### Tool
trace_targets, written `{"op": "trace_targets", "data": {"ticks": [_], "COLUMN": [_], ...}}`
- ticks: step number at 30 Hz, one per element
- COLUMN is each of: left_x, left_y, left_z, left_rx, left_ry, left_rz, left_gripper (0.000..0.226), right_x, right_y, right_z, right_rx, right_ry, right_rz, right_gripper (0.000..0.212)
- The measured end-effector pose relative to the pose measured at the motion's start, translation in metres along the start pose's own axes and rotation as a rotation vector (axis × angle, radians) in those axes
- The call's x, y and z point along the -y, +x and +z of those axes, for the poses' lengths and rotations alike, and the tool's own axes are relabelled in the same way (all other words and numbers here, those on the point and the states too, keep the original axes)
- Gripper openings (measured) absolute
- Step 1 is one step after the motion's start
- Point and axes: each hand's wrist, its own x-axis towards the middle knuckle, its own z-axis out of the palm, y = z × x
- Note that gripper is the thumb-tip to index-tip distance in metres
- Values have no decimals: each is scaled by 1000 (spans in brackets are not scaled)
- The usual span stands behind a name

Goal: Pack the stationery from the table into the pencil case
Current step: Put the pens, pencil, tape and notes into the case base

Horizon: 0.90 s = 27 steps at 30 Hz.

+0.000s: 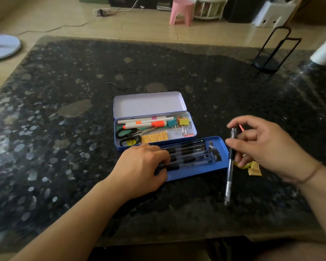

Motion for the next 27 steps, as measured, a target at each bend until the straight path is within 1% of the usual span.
{"op": "trace_targets", "data": {"ticks": [2, 6, 10, 16, 19, 22, 23, 24, 27], "left_x": [-2, -4, -6, -2, -2, -1, -1, -1, -2], "left_y": [0, 1, 3, 3, 4, 4, 4, 4, 4], "left_z": [-1, -1, -1, 2, 2, 2, 2, 2, 1], "left_rx": [-13, -15, -3, 8, 25, 54, 61, 64, 68], "left_ry": [-1, 5, -6, -32, -41, -62, -67, -70, -67], "left_rz": [-17, -58, -91, -110, -117, -141, -145, -146, -144], "left_gripper": [5, 7, 10, 8, 8, 8, 8, 8, 9], "right_x": [-8, -18, -27, -35, -36, -36, -37, -39, -48], "right_y": [4, 14, 23, 24, 22, 19, 17, 16, 15], "right_z": [-8, -2, 19, 37, 36, 30, 29, 28, 28], "right_rx": [-2, -69, -87, -161, -188, -154, -132, -108, -56], "right_ry": [55, 146, 133, 55, 142, 215, 191, 103, -336], "right_rz": [79, 169, 227, 240, 236, 227, 210, 174, 10], "right_gripper": [26, 35, 25, 26, 29, 34, 35, 32, 20]}}
